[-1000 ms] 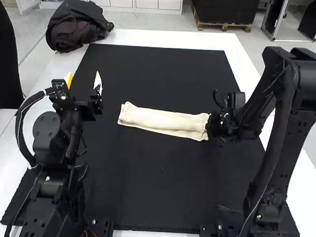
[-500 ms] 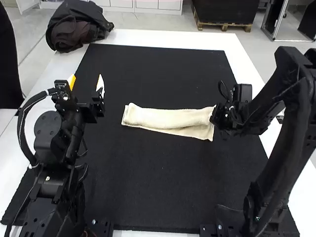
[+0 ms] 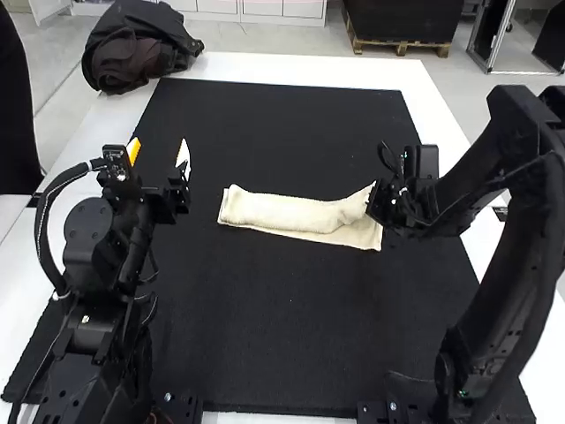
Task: Fold the towel.
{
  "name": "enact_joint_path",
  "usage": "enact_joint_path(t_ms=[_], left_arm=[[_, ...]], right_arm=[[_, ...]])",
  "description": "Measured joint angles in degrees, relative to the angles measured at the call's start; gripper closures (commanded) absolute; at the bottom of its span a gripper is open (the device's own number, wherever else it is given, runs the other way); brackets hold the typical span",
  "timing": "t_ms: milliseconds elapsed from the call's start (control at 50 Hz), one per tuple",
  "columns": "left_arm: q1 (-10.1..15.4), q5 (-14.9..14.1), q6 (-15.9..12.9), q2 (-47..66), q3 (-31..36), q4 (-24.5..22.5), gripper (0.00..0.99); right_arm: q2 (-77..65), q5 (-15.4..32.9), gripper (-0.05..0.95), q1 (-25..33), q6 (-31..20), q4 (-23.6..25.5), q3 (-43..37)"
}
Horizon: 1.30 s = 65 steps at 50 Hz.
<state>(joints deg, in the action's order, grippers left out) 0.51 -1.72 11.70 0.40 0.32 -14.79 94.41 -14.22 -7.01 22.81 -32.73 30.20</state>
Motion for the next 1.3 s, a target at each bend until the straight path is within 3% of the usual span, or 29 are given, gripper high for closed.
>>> enact_joint_path(t_ms=[20, 700, 760, 860, 900, 1300], left_arm=[[0.00, 0.00, 0.00, 0.00, 0.00, -0.02, 0.052], [0.00, 0.00, -0.02, 0.00, 0.00, 0.00, 0.052], [0.00, 0.00, -0.02, 0.00, 0.00, 0.00, 0.052], [0.00, 0.00, -0.02, 0.00, -0.02, 0.00, 0.052], [-0.02, 0.00, -0.02, 0.00, 0.00, 0.00, 0.052], [0.00, 0.00, -0.02, 0.00, 0.00, 0.02, 0.052]], right_arm=[[0.09, 0.17, 0.90, 0.00, -0.07, 0.00, 0.00], [6.84, 1.46, 0.89, 5.27, -4.24, -1.73, -0.44], [6.84, 1.44, 0.73, 5.31, -4.46, -1.73, -0.44], [6.99, 1.62, 0.13, 5.33, -4.76, -1.84, -0.44], [7.26, 1.70, 0.01, 5.38, -4.79, -1.90, -0.44], [7.74, 0.09, -0.01, 5.31, -6.12, -2.25, -0.42]])
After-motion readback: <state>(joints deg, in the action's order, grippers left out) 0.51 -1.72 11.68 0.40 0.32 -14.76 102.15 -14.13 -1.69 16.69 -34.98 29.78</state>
